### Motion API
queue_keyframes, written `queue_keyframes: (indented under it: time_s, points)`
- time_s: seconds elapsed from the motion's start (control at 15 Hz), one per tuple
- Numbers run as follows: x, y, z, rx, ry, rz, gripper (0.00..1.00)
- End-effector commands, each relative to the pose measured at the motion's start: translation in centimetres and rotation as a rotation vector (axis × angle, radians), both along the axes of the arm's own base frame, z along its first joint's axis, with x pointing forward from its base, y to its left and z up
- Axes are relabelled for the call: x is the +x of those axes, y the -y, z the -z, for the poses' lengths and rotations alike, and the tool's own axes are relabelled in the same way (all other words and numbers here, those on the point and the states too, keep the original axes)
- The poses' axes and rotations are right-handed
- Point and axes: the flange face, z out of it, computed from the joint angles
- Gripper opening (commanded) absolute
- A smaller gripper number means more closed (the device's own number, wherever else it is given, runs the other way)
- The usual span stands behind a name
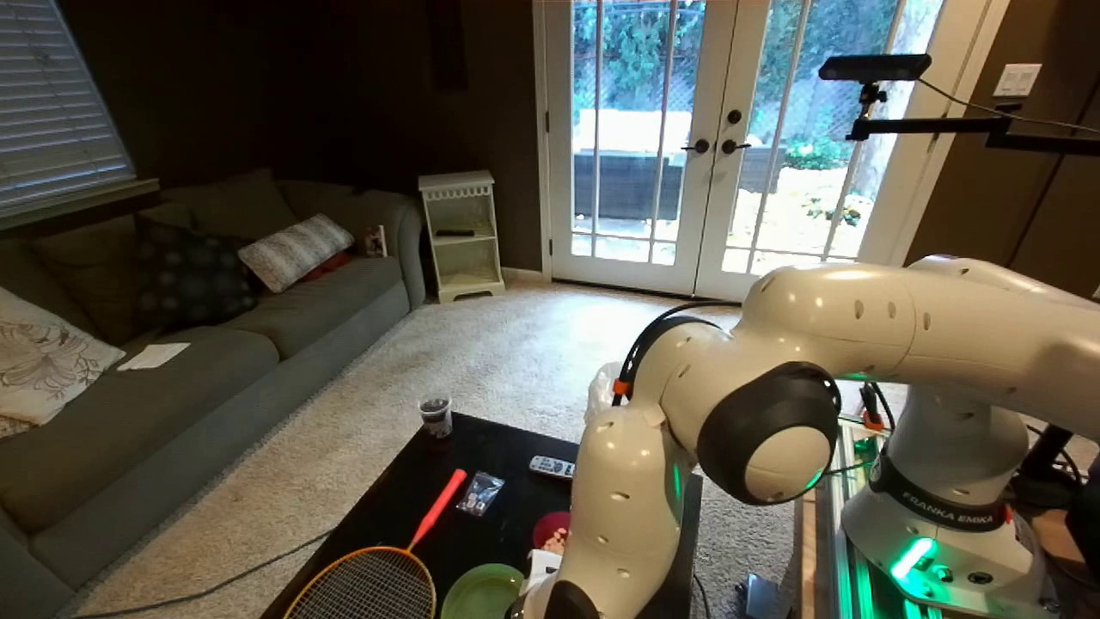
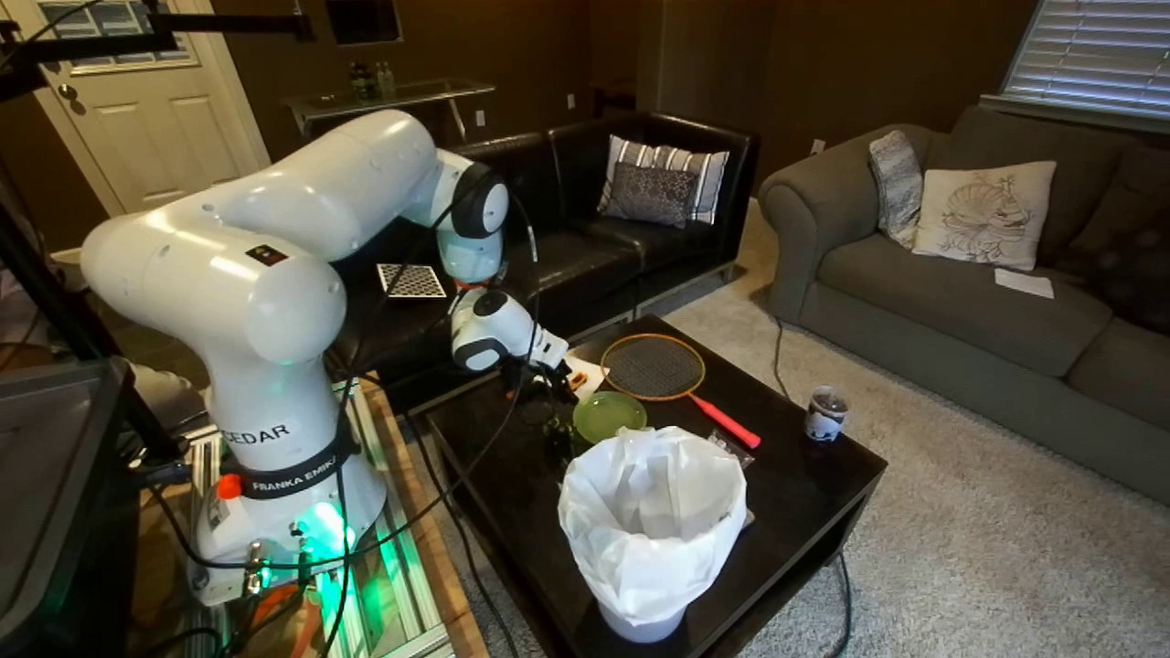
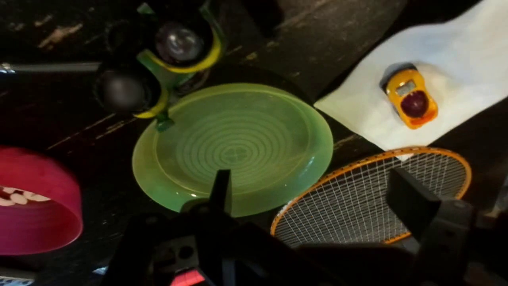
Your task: Pick up the green object and put it back down
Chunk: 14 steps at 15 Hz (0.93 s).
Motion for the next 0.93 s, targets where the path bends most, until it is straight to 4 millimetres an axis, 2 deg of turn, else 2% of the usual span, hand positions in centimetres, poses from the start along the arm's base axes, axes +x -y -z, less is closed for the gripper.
queue_keyframes:
  time_s: [0.0,0.13,0.33,0.67,0.87]
  points:
    - [-0.3,0.7,0.1,-0.008,-0.041,-0.019,1.0]
    - [-0.6,1.7,-0.1,-0.019,-0.088,-0.034,1.0]
    - [-0.9,1.8,-0.5,-0.035,-0.095,-0.077,1.0]
    - [-1.4,1.8,0.5,-0.1,-0.103,-0.233,1.0]
    - [-1.6,2.8,0.9,-0.157,-0.143,-0.282,1.0]
